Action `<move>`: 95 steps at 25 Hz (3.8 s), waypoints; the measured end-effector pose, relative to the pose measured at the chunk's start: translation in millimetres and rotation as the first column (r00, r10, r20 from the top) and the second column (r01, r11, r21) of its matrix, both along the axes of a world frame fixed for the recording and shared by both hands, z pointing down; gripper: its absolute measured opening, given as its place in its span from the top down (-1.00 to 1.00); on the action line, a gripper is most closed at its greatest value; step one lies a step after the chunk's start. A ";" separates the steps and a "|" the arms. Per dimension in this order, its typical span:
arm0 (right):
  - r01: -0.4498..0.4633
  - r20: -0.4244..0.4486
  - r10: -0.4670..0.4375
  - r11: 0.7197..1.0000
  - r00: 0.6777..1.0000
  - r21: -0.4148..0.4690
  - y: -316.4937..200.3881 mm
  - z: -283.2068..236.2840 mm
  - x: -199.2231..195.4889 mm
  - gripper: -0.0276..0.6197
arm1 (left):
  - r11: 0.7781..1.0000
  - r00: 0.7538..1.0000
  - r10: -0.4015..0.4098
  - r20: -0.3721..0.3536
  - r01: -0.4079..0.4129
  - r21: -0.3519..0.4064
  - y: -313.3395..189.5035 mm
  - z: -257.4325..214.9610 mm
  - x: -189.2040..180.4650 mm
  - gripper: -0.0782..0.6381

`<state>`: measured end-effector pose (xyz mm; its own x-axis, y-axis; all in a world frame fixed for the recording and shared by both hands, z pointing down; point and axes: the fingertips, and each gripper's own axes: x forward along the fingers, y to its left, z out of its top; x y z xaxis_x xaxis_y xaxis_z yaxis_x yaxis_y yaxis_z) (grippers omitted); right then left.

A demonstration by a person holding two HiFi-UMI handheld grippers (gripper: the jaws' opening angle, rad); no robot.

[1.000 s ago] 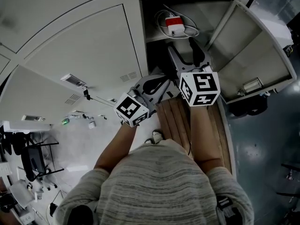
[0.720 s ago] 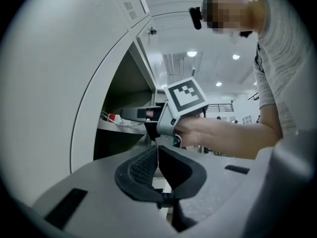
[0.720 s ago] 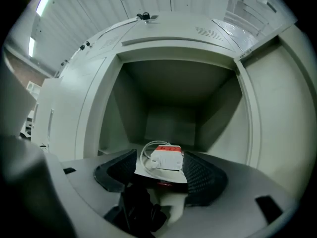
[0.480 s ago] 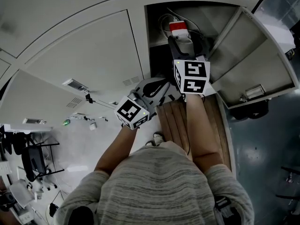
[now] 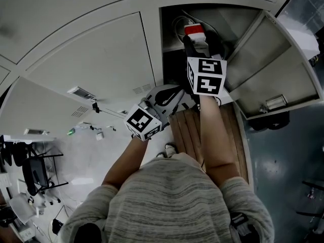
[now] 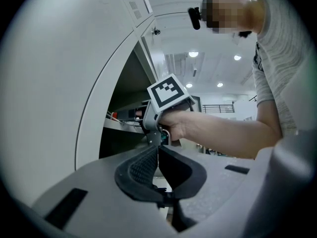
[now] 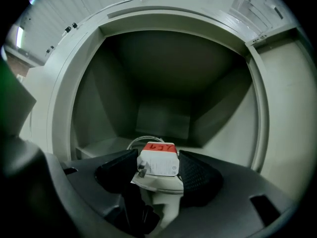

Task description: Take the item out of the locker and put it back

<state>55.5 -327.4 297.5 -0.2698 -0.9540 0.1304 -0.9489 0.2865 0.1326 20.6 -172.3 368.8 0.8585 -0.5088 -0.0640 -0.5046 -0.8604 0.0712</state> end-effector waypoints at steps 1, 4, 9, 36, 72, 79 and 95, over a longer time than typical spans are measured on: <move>0.002 0.001 -0.002 1.000 1.000 -0.002 0.1 0.3 0.4 0.06 | 1.000 1.000 0.000 -0.002 0.000 0.000 0.0 -0.4 0.2 0.76; 0.009 -0.001 -0.009 1.000 1.000 0.004 0.6 0.4 0.8 0.08 | 1.000 1.000 0.001 -0.004 -0.001 0.002 -0.5 -1.5 0.7 0.76; 0.019 0.015 -0.019 0.999 1.000 0.051 3.5 -1.1 1.2 0.09 | 1.000 1.000 0.000 -0.006 0.000 0.003 -0.8 -2.1 0.7 0.76; 0.048 0.020 -0.049 0.998 0.999 0.038 10.8 -2.0 7.4 0.12 | 1.000 1.000 -0.002 -0.012 0.002 -0.008 -6.7 0.7 10.4 0.76; 0.035 0.234 -0.115 0.947 0.965 0.319 41.2 -49.9 20.8 0.09 | 1.000 1.000 -0.012 -0.023 0.012 0.005 -2.2 -6.4 9.8 0.76; 0.040 0.230 -0.142 0.916 0.963 0.398 64.5 -67.8 26.1 0.09 | 1.000 1.000 -0.012 -0.024 0.012 0.010 -3.0 -9.1 11.7 0.76; 0.061 0.198 -0.167 0.889 0.966 0.454 78.3 -81.3 28.2 0.09 | 1.000 1.000 -0.004 -0.020 0.004 0.015 -4.2 -11.2 16.8 0.76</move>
<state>83.7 -249.1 216.3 -0.3516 -0.8585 -0.3733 -0.9324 0.3569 0.0573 37.4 -176.5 357.6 0.8549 -0.5111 -0.0889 -0.5067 -0.8594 0.0685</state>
